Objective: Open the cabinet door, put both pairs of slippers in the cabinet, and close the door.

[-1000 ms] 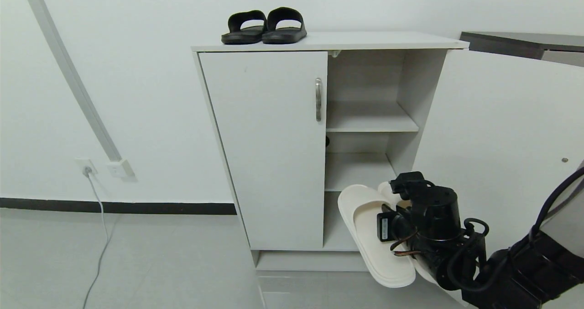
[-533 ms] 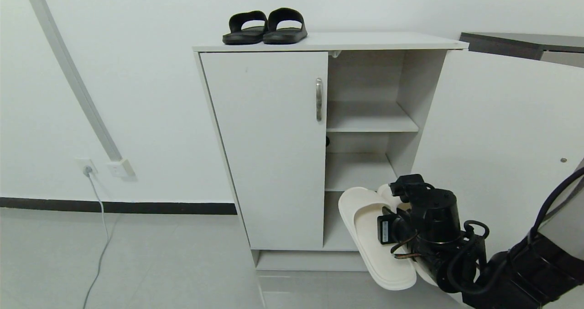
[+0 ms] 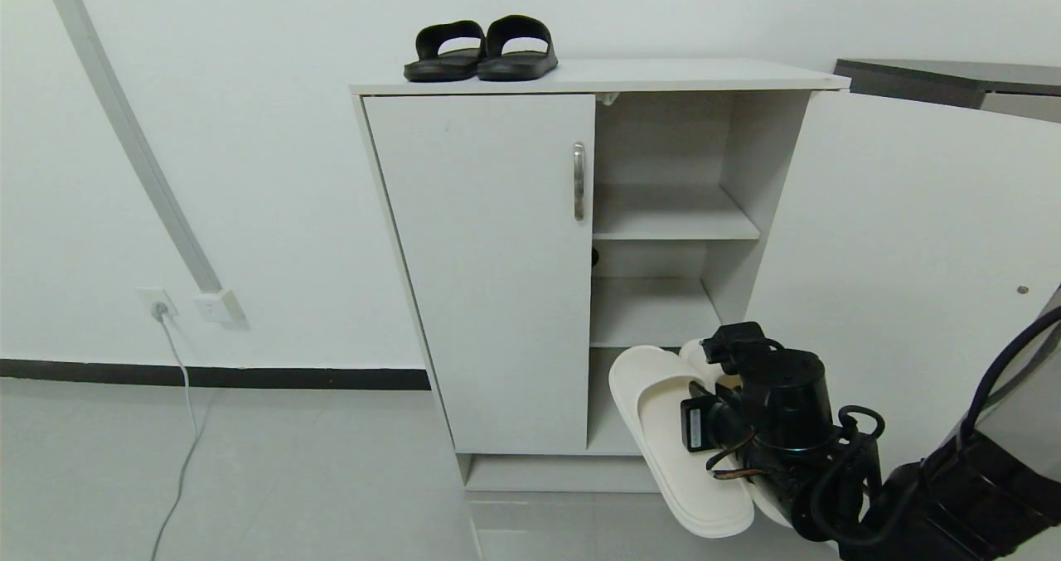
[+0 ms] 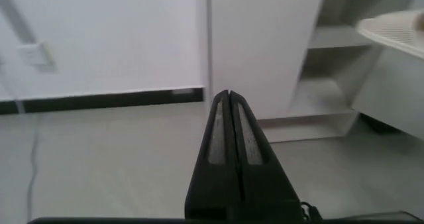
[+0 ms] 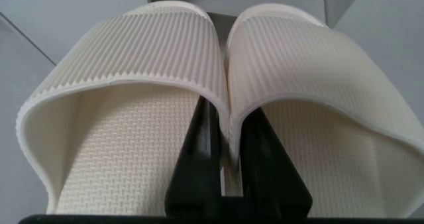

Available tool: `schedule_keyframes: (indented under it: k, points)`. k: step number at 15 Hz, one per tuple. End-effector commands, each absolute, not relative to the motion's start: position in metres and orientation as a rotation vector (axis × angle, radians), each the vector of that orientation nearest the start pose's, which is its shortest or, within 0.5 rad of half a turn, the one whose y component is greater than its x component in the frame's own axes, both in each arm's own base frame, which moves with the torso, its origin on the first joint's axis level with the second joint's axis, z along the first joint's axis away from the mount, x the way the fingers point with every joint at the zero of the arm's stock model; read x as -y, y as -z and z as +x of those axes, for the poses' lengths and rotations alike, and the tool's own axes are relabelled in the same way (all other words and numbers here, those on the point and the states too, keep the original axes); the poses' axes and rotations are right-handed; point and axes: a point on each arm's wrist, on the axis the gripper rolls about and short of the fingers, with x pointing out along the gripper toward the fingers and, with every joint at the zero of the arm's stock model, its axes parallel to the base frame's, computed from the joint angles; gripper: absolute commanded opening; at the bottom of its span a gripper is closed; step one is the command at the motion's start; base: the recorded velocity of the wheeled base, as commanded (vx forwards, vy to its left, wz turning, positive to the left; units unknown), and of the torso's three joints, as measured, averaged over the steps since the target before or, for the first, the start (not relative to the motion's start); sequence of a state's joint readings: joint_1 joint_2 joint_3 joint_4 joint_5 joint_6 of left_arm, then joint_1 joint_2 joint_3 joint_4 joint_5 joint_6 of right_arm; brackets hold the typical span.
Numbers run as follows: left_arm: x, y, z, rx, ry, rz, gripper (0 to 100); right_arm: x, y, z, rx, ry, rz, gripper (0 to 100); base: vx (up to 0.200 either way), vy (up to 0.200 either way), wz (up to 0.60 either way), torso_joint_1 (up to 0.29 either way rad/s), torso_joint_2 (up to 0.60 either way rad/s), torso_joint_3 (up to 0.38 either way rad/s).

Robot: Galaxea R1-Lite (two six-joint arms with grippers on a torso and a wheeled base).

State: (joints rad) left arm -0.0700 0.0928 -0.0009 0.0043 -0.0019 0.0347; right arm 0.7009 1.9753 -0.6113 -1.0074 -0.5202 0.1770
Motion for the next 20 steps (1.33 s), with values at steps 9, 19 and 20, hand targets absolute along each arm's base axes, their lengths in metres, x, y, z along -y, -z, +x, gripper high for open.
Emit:
schedule_keyframes:
  k: [9,19,20]
  points:
    - [0.000,-0.075,-0.023,-0.001,0.026,0.058,0,-0.200,-0.086,0.250,-0.301,-0.162,-0.027,0,0.000,0.000,0.00,0.000,0.00,0.000]
    - [0.000,-0.075,-0.023,-0.002,-0.015,0.032,0,-0.245,-0.093,0.286,-0.155,0.046,0.021,0,0.000,0.000,0.00,0.000,0.00,0.000]
    - [0.000,-0.075,-0.023,-0.003,-0.017,0.032,0,-0.245,-0.093,0.286,-0.155,0.052,0.020,0,0.000,0.000,0.00,0.000,0.00,0.000]
